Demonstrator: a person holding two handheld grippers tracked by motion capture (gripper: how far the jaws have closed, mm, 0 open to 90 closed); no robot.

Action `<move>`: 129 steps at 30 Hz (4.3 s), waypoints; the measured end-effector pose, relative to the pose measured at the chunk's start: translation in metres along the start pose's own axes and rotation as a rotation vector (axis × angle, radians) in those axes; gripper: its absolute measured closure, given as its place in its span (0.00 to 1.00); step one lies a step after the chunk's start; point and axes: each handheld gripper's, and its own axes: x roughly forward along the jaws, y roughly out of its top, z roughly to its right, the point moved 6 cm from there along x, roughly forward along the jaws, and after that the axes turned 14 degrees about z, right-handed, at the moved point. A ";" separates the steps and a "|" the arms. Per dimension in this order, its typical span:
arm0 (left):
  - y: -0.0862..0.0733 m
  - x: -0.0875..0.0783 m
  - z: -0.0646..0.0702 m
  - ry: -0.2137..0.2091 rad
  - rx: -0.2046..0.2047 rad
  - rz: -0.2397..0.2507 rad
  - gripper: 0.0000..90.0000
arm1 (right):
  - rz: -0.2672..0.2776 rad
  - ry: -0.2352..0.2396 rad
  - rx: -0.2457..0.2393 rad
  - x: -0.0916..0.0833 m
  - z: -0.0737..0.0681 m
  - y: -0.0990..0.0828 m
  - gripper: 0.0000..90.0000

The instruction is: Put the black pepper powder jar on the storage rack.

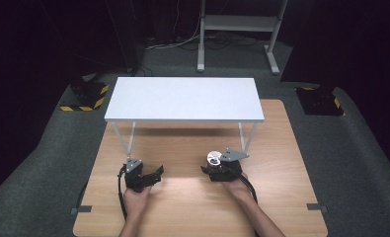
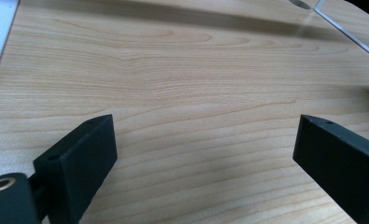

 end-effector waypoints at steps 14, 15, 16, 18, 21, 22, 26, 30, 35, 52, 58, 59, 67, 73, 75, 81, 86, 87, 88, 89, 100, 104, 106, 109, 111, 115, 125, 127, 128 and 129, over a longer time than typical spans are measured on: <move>0.000 0.000 0.000 0.003 0.003 -0.001 0.07 | -0.003 -0.012 -0.034 0.000 -0.003 0.001 0.34; 0.000 0.000 0.000 0.004 0.002 -0.001 0.07 | -0.005 -0.012 -0.035 0.000 -0.003 0.001 0.34; 0.000 0.000 0.000 0.004 0.002 -0.001 0.07 | -0.005 -0.012 -0.035 0.000 -0.003 0.001 0.34; 0.000 0.000 0.000 0.004 0.001 0.000 0.07 | -0.013 -0.010 -0.034 -0.001 -0.004 0.003 0.34; 0.000 0.000 0.000 0.005 0.000 0.001 0.07 | -0.024 0.003 -0.033 -0.004 -0.003 0.007 0.34; 0.000 0.000 0.000 0.005 0.001 0.000 0.07 | -0.023 0.003 -0.038 -0.005 -0.004 0.008 0.34; 0.000 0.000 0.001 0.007 0.001 -0.001 0.07 | -0.017 0.006 -0.046 -0.010 -0.004 0.017 0.34; 0.000 0.000 0.001 0.008 0.000 0.000 0.07 | -0.021 0.011 -0.061 -0.013 -0.004 0.024 0.34; 0.000 0.001 0.000 0.007 0.001 0.000 0.08 | -0.027 0.017 -0.071 -0.019 -0.006 0.036 0.34; 0.000 0.001 0.000 0.005 -0.002 0.003 0.08 | -0.058 0.049 -0.101 -0.032 -0.009 0.081 0.34; 0.000 0.000 0.000 0.003 -0.002 0.003 0.08 | -0.039 0.066 -0.100 -0.036 -0.008 0.102 0.34; 0.000 0.000 0.000 0.003 -0.002 0.003 0.08 | -0.037 0.067 -0.101 -0.037 -0.008 0.105 0.34; 0.000 0.000 0.000 0.001 -0.001 0.003 0.08 | -0.006 0.067 -0.091 -0.048 -0.004 0.141 0.34; 0.000 0.000 0.000 0.001 -0.002 0.003 0.08 | 0.024 0.050 -0.120 -0.053 0.001 0.170 0.34; 0.000 0.000 0.000 0.002 -0.002 0.004 0.07 | 0.034 0.045 -0.132 -0.052 0.002 0.180 0.34; 0.000 0.000 0.000 0.001 -0.003 0.005 0.08 | 0.053 0.028 -0.148 -0.048 0.008 0.203 0.34; 0.000 0.000 0.000 0.000 -0.002 0.004 0.08 | 0.072 0.000 -0.157 -0.043 0.015 0.221 0.34; 0.000 0.000 0.000 0.000 -0.002 0.004 0.08 | 0.073 -0.011 -0.158 -0.041 0.017 0.223 0.34; 0.000 0.000 0.000 0.000 -0.001 0.004 0.08 | 0.075 -0.041 -0.171 -0.037 0.021 0.227 0.34; 0.000 0.000 0.000 -0.001 -0.001 0.004 0.08 | 0.075 -0.054 -0.173 -0.035 0.022 0.228 0.34; 0.000 0.001 0.000 -0.003 -0.002 0.006 0.08 | 0.037 -0.150 -0.148 -0.008 0.044 0.234 0.34; 0.000 0.001 0.000 -0.005 0.000 0.005 0.08 | 0.031 -0.171 -0.128 -0.001 0.051 0.235 0.34; 0.000 0.001 0.000 -0.004 0.001 0.005 0.08 | 0.023 -0.181 -0.120 0.004 0.054 0.237 0.34; 0.000 0.001 0.000 -0.005 -0.001 0.005 0.08 | 0.009 -0.186 -0.117 0.010 0.056 0.240 0.34; 0.000 0.001 0.000 -0.005 -0.002 0.006 0.08 | 0.006 -0.187 -0.108 0.013 0.059 0.240 0.34; 0.000 0.001 -0.001 -0.006 -0.002 0.006 0.08 | -0.011 -0.184 -0.068 0.018 0.067 0.240 0.34; 0.000 0.001 0.000 -0.006 0.000 0.001 0.08 | 0.006 -0.167 -0.007 0.019 0.076 0.234 0.34; 0.000 0.001 0.000 -0.005 0.001 0.002 0.08 | 0.013 -0.170 0.001 0.019 0.076 0.233 0.33; 0.000 0.001 0.000 -0.005 0.002 0.001 0.08 | 0.016 -0.174 0.001 0.019 0.075 0.232 0.33; 0.000 0.001 0.000 -0.005 0.003 0.001 0.08 | 0.013 -0.180 -0.002 0.019 0.074 0.231 0.31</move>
